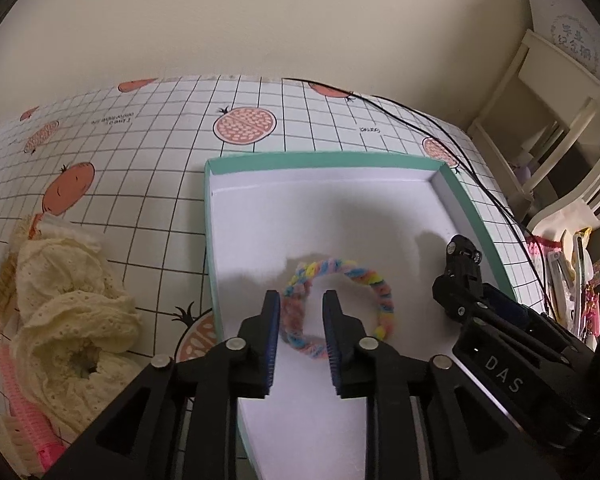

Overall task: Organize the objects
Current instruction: 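Carry ring and car into the teal tray and open both tools, then withdraw both tools from the tray back toward the remaining items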

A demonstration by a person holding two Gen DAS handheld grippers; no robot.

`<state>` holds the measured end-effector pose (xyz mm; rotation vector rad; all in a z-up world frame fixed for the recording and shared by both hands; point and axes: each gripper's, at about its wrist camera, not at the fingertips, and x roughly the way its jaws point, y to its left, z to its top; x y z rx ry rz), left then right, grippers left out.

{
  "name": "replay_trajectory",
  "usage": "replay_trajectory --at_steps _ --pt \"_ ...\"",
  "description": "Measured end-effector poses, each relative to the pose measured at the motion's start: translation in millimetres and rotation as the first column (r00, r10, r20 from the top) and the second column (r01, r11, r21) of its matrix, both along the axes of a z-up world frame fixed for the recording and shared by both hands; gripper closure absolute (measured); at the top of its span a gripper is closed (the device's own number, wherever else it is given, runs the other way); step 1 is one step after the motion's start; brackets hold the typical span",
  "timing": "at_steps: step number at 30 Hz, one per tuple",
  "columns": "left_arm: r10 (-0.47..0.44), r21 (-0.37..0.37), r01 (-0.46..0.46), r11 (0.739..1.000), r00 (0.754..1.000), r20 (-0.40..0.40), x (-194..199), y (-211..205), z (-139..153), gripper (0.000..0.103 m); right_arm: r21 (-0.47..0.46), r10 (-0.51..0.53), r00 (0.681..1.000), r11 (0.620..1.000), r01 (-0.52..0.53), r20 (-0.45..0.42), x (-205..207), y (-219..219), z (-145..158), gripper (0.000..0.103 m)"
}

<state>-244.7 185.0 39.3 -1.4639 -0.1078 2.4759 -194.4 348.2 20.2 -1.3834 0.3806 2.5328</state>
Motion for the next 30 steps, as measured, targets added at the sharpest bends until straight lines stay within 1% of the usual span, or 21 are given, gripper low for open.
replay_trajectory --at_steps 2,9,10,11,12,13,15,16,18,20,22,23,24,26,28,30 --pt "0.002 -0.002 -0.003 1.0 1.0 -0.004 1 -2 5 0.075 0.001 -0.005 1.0 1.0 0.005 0.007 0 1 4 0.047" --pt "0.037 -0.011 -0.038 0.999 0.999 -0.035 1 -11 22 0.058 0.013 -0.003 1.0 1.0 0.003 0.026 3 -1 15 0.047" --pt "0.044 -0.012 -0.044 0.999 0.998 -0.037 0 -13 24 0.057 0.017 0.001 1.0 1.0 -0.001 0.027 3 -2 16 0.046" --pt "0.051 -0.013 -0.051 0.999 0.998 -0.042 0 -15 26 0.055 0.025 0.006 1.0 1.0 -0.006 0.025 4 -4 17 0.042" --pt "0.093 -0.016 -0.094 0.995 0.994 -0.048 0 -16 27 0.052 0.028 0.009 1.0 1.0 -0.009 0.022 4 -5 18 0.039" --pt "0.097 -0.019 -0.098 0.995 0.994 -0.052 1 -17 28 0.05 0.031 0.014 1.0 0.999 -0.015 0.02 4 -6 18 0.035" --pt "0.107 -0.03 -0.109 0.994 0.993 -0.052 1 -19 29 0.043 0.035 0.026 1.0 0.999 -0.026 0.018 4 -9 19 0.032" --pt "0.117 -0.035 -0.119 0.992 0.992 -0.05 0 -22 29 0.042 0.039 0.029 0.999 0.999 -0.03 0.019 4 -10 19 0.028" --pt "0.133 -0.04 -0.135 0.99 0.99 -0.049 1 -24 28 0.034 0.045 0.032 0.999 0.998 -0.033 0.018 4 -12 19 0.022" --pt "0.15 -0.042 -0.152 0.987 0.988 -0.047 1 -28 27 0.029 0.041 0.033 0.999 0.999 -0.034 0.017 4 -11 18 0.016" --pt "0.161 -0.045 -0.163 0.986 0.986 -0.052 1 -31 27 0.026 0.037 0.031 0.999 0.999 -0.032 0.015 4 -10 18 0.011" --pt "0.164 -0.048 -0.167 0.985 0.985 -0.054 1 -32 27 0.022 0.036 0.031 0.999 0.999 -0.032 0.013 4 -10 18 0.007" --pt "0.168 -0.05 -0.17 0.984 0.984 -0.057 2 -34 27 0.019 0.036 0.031 0.999 0.999 -0.031 0.012 4 -10 18 0.006" --pt "0.174 -0.051 -0.177 0.983 0.983 -0.06 2 -35 27 0.017 0.036 0.03 0.999 0.999 -0.031 0.011 4 -10 18 0.002" --pt "0.183 -0.056 -0.186 0.981 0.981 -0.066 3 -37 27 0.013 0.04 0.028 1.0 0.999 -0.028 0.007 4 -10 19 0.0" --pt "0.188 -0.059 -0.192 0.98 0.98 -0.072 4 -38 27 0.012 0.04 0.022 1.0 0.999 -0.022 0.003 4 -9 20 0.0"
